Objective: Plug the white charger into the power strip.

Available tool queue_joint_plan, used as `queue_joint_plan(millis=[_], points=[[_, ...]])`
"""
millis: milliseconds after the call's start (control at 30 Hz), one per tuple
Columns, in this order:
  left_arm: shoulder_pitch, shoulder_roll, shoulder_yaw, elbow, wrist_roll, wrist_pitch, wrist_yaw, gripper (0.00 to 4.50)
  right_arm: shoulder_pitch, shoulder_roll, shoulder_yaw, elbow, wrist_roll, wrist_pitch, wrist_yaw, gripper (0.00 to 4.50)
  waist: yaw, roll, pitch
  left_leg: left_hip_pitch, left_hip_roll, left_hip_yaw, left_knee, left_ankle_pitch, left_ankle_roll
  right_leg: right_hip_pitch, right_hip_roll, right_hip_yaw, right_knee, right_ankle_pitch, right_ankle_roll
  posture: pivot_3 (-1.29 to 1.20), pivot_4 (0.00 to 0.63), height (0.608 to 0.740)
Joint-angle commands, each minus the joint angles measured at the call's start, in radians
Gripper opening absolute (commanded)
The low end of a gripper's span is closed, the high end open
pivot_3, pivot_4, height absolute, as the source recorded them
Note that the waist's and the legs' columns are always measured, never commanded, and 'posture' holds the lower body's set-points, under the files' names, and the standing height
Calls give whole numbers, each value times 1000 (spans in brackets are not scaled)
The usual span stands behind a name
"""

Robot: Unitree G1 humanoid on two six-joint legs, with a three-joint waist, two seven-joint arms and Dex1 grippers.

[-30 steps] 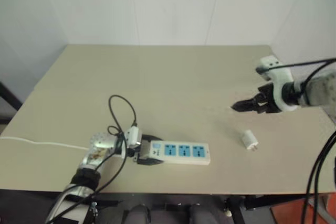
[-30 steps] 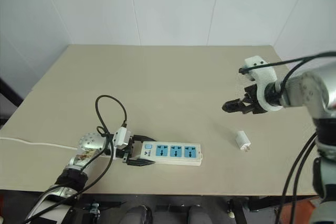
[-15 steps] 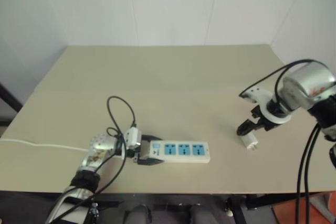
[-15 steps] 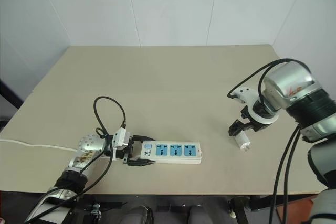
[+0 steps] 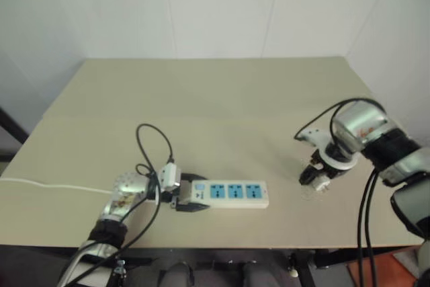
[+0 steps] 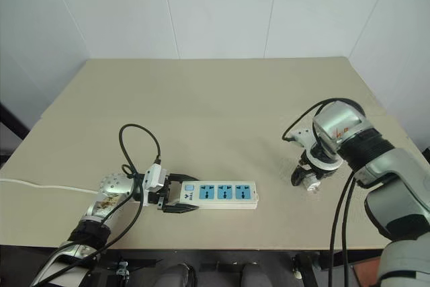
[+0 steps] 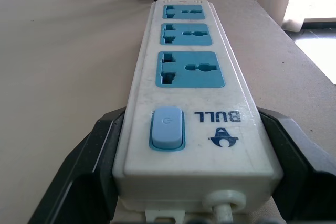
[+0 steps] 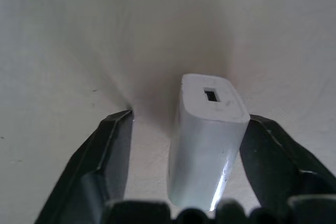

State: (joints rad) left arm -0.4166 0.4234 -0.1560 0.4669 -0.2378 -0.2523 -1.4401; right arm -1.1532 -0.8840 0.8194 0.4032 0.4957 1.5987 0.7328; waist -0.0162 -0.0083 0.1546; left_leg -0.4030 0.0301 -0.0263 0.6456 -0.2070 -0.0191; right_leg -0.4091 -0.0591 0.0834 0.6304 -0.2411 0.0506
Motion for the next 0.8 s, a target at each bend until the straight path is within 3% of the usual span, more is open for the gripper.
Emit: queue_joint_plan(millis=[33, 133, 333, 467, 567, 733, 800], points=[[36, 8, -45, 26, 45, 22, 8, 3289, 10, 5, -23, -12, -35, -20, 14, 2073, 0, 0, 0, 0, 0, 0, 0, 0, 0, 0, 0, 0, 0, 0, 0, 0, 150, 740], [37, 13, -45, 25, 46, 25, 9, 3289, 11, 10, -49, -11, -59, -41, 20, 1099, -2, 0, 0, 1, 0, 0, 0, 0, 0, 0, 0, 0, 0, 0, 0, 0, 150, 740], [28, 18, -44, 37, 49, 25, 7, 3289, 6, -2, -116, -56, -101, -99, 28, 1102, -2, 0, 0, 0, 0, 0, 0, 0, 0, 0, 0, 0, 0, 0, 0, 0, 150, 740], [15, 22, -46, 47, 51, 25, -2, 3289, 39, 32, -414, -111, -94, -308, -26, 1102, -3, 0, 0, -1, 0, 0, 0, 0, 0, -1, 0, 0, 0, 0, 1, 0, 150, 740], [2, 27, -53, 58, 54, 34, -17, 3289, 136, 120, -730, -193, -26, -543, -94, 1102, -1, -1, 0, 0, 1, -1, 0, 0, 0, 0, 1, -1, 0, 0, 1, 0, 150, 740], [-26, 32, -55, 86, 53, 38, -23, 3289, 398, 291, -976, -463, 66, -788, -105, 1102, 3, -3, -1, 0, 1, -3, 0, 0, 0, 2, 2, -3, -1, 0, 1, 0, 150, 740], [-34, 34, -53, 97, 51, 37, -26, 3289, 473, 344, -1006, -531, 89, -837, -96, 1102, -1, -3, -1, 0, 1, -3, 0, 0, 1, 3, 2, -3, 0, 0, 1, 0, 150, 740]])
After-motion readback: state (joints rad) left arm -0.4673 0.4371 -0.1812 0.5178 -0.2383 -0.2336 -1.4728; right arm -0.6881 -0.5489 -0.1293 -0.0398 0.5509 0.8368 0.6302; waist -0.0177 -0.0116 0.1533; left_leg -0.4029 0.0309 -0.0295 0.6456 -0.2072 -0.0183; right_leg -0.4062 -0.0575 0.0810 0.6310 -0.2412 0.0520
